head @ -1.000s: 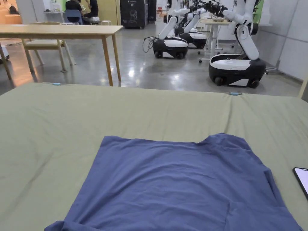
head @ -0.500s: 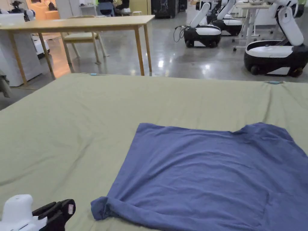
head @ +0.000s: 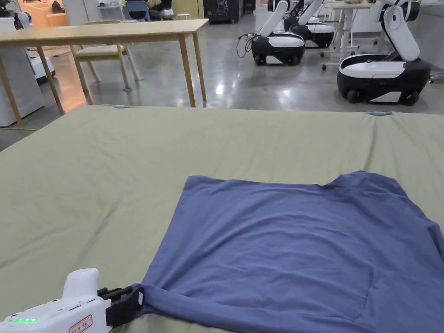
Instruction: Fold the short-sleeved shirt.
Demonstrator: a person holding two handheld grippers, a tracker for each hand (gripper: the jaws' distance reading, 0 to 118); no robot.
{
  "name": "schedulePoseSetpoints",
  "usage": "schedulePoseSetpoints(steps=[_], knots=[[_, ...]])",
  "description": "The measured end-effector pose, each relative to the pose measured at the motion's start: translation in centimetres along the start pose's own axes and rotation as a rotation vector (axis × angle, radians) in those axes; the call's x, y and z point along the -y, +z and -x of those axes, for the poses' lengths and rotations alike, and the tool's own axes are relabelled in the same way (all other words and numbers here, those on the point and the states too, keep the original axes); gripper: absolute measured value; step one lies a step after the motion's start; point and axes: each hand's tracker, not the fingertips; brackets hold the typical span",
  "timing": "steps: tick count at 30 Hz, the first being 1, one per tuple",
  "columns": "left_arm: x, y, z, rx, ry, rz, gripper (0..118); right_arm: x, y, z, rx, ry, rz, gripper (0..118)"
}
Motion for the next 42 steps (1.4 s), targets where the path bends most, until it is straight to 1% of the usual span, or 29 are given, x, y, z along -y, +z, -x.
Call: schedulePoseSetpoints(steps=[1, 2, 3, 4, 9, 11, 13, 16, 17, 18, 19, 20, 21, 23, 24, 25, 26, 28, 29, 30, 31, 32, 36, 38, 40, 42], knots=[[0.1, -0.1, 0.0, 0.024, -0.011, 0.005, 16, 0.0, -0.2, 0.0, 0.003, -0.003, 0.006, 0], [0.3, -0.1, -0.1, 0.056, -0.045, 0.016, 12, -0.1, -0.5, -0.1, 0.003, -0.005, 0.014, 0], [0.3, -0.1, -0.3, 0.055, -0.059, 0.041, 5, -0.1, -0.7, -0.1, 0.007, -0.006, 0.023, 0], [0.4, -0.1, -0.6, 0.050, -0.068, 0.057, 5, -0.3, -1.0, 0.0, 0.014, -0.004, 0.033, 0], [0.3, 1.1, -0.8, 0.047, -0.063, 0.008, 4, -1.6, -2.0, -0.3, 0.048, 0.023, 0.060, 0], [0.0, 1.8, -0.9, 0.059, -0.052, -0.003, 4, -2.4, -2.3, -1.2, 0.056, 0.035, 0.058, 0], [-0.3, 2.5, -1.4, 0.059, -0.051, -0.017, 4, -3.4, -3.2, -1.8, 0.090, 0.049, 0.070, 0], [-0.5, 3.0, -2.0, 0.067, -0.052, -0.028, 4, -3.5, -5.3, -3.8, 0.174, 0.096, 0.117, 1], [-0.5, 3.0, -2.2, 0.066, -0.052, -0.031, 4, -3.3, -6.4, -4.5, 0.188, 0.095, 0.150, 9], [-0.4, 3.0, -2.3, 0.065, -0.052, -0.032, 4, -2.2, -7.6, -6.5, 0.181, 0.091, 0.179, 37], [-0.4, 3.0, -2.3, 0.065, -0.048, -0.031, 4, -1.9, -8.5, -7.2, 0.186, 0.085, 0.196, 59], [-0.5, 3.0, -2.4, 0.067, -0.044, -0.028, 4, -1.6, -9.6, -7.9, 0.195, 0.080, 0.228, 72], [-0.4, 3.0, -2.6, 0.065, -0.043, -0.028, 4, -1.3, -10.5, -8.6, 0.208, 0.075, 0.258, 73], [-0.3, 3.2, -2.8, 0.065, -0.039, -0.029, 4, -0.5, -11.5, -10.0, 0.242, 0.060, 0.325, 72], [-0.4, 3.4, -3.0, 0.065, -0.038, -0.028, 4, -0.2, -12.1, -10.5, 0.240, 0.053, 0.352, 70], [-0.3, 3.5, -3.1, 0.064, -0.039, -0.027, 4, 0.1, -12.6, -10.9, 0.235, 0.045, 0.376, 67], [-0.3, 3.5, -3.3, 0.062, -0.040, -0.027, 4, 0.5, -12.9, -11.2, 0.219, 0.036, 0.405, 60], [-0.4, 3.6, -3.3, 0.059, -0.043, -0.023, 4, 1.1, -13.8, -11.5, 0.213, 0.042, 0.418, 22], [-0.4, 3.6, -3.5, 0.057, -0.044, -0.023, 4, 1.5, -14.0, -11.3, 0.213, 0.057, 0.409, 9], [-0.4, 3.7, -3.6, 0.055, -0.044, -0.024, 4, 1.7, -13.9, -10.9, 0.204, 0.060, 0.361, 7], [-0.4, 3.8, -3.7, 0.055, -0.041, -0.027, 4, 1.8, -13.9, -11.0, 0.177, 0.030, 0.333, 6], [-0.6, 3.9, -3.5, 0.056, -0.038, -0.029, 4, 1.8, -14.0, -11.2, 0.166, 0.006, 0.342, 5], [-1.0, 4.4, -3.7, 0.051, -0.037, -0.047, 4, 1.5, -12.8, -11.1, 0.163, 0.021, 0.307, 5], [-1.9, 4.9, -3.7, 0.069, -0.011, -0.074, 4, 0.6, -11.6, -11.0, 0.146, 0.009, 0.234, 5], [-3.4, 5.0, -3.6, 0.120, 0.050, -0.119, 4, -0.8, -10.7, -11.3, 0.133, -0.016, 0.163, 5], [-5.5, 4.9, -3.9, 0.118, 0.050, -0.136, 4, -3.1, -10.3, -11.3, 0.130, -0.023, 0.102, 5]])
